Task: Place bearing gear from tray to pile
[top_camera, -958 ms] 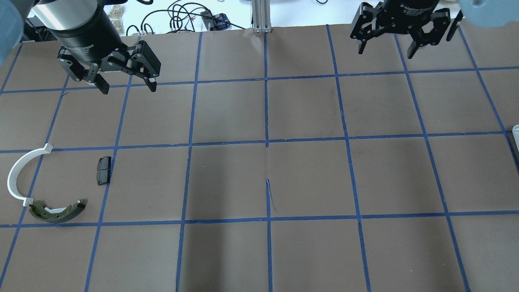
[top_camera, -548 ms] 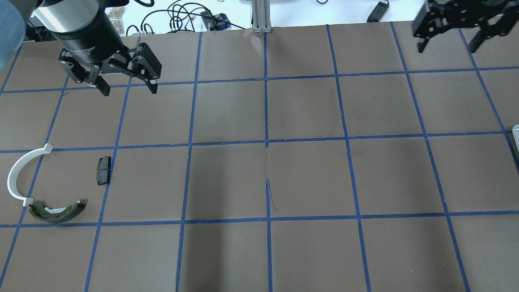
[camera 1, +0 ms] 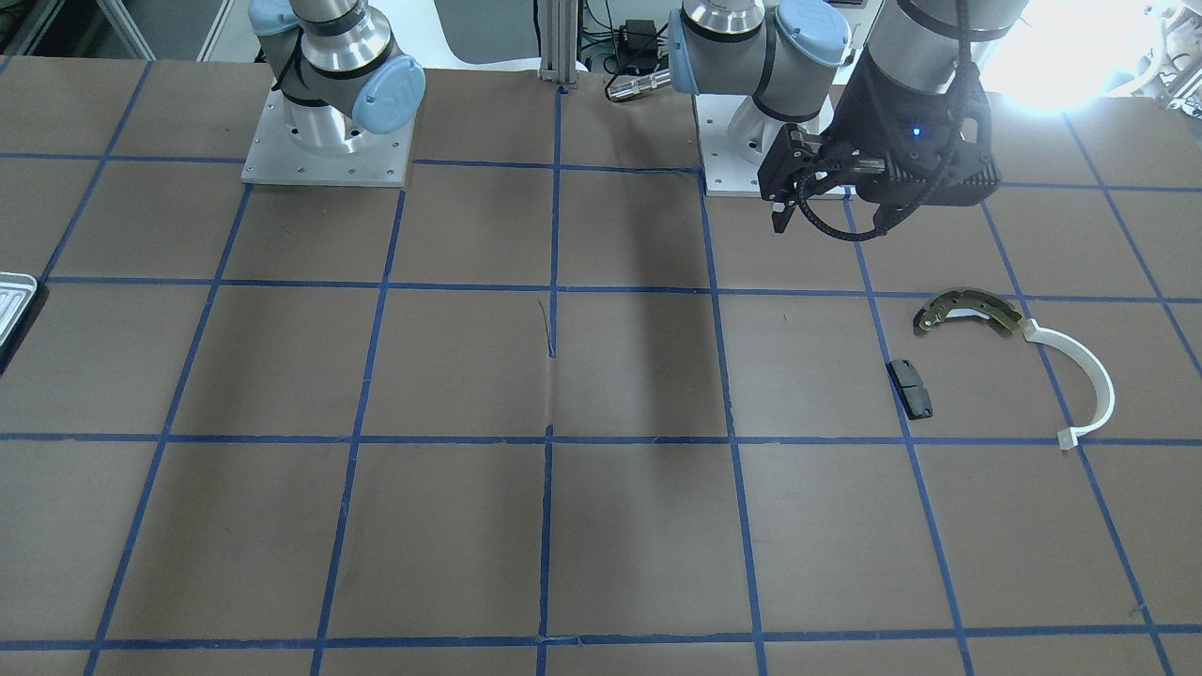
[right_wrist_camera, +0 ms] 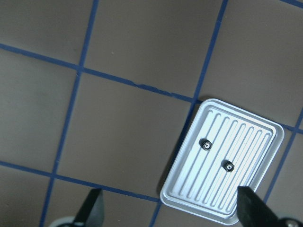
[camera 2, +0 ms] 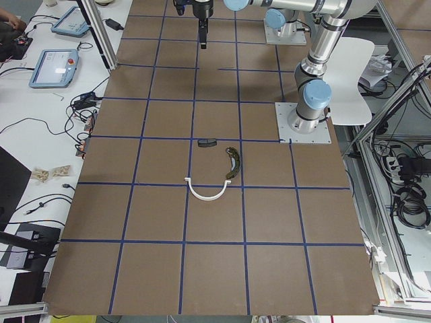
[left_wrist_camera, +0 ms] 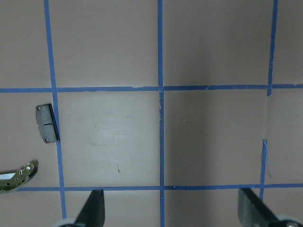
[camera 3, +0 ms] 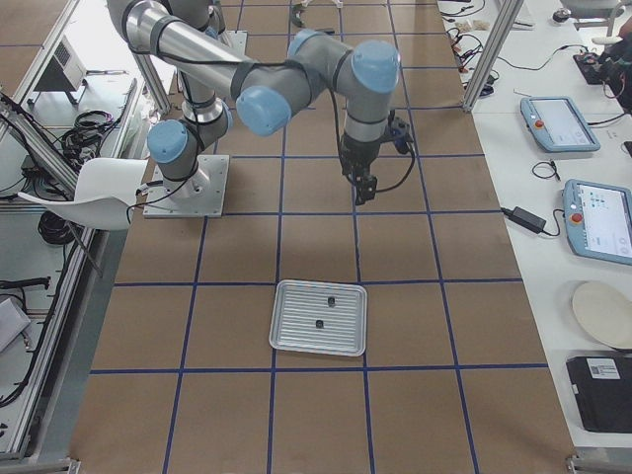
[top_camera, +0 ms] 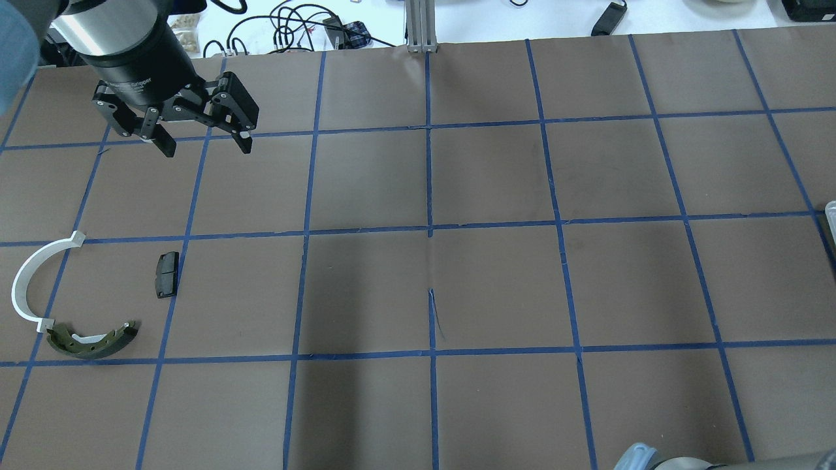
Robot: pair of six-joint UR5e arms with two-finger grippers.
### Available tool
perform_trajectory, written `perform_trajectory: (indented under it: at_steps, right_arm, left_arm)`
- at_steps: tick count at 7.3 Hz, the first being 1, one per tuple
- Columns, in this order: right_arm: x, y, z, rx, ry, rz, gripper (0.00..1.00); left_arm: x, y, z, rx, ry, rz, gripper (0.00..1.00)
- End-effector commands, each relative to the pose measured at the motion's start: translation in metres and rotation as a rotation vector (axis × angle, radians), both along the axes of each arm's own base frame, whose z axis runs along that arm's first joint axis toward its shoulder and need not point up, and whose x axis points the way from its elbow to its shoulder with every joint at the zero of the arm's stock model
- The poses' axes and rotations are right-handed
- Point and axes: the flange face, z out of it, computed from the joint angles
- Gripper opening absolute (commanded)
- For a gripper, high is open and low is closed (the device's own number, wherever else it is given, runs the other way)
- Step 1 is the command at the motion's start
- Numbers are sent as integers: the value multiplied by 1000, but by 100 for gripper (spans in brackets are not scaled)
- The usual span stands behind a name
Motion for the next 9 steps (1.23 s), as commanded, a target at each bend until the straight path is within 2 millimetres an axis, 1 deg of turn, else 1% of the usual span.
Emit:
perform_trajectory:
  at_steps: [1, 2, 3, 4, 5, 6, 7, 8, 9]
  right_arm:
    - [-124, 23, -86, -11, -63, 103, 100]
    - [-150, 25, -121, -16, -56, 211, 100]
    - [-175, 42, -164, -14, -64, 205, 100]
    - [-184, 60, -209, -18, -60, 212, 100]
    - [-179, 67, -233, -37, -16, 215, 97]
    - [-172, 72, -260, -29, -29, 231, 96]
    - [-170, 73, -271, -26, -38, 231, 95]
    - [-169, 73, -278, -29, -49, 231, 92]
    - [-172, 69, -286, -46, -60, 233, 89]
  left_arm:
    - [0, 2, 0, 1, 0, -3, 100]
    - [0, 2, 0, 1, 0, 0, 100]
    - [0, 2, 0, 1, 0, 2, 100]
    - [0, 2, 0, 1, 0, 3, 100]
    - [0, 2, 0, 1, 0, 3, 100]
    - [0, 2, 0, 1, 2, 4, 100]
    - [0, 2, 0, 0, 2, 4, 100]
    - [0, 2, 0, 0, 2, 2, 100]
    - [0, 2, 0, 1, 3, 4, 100]
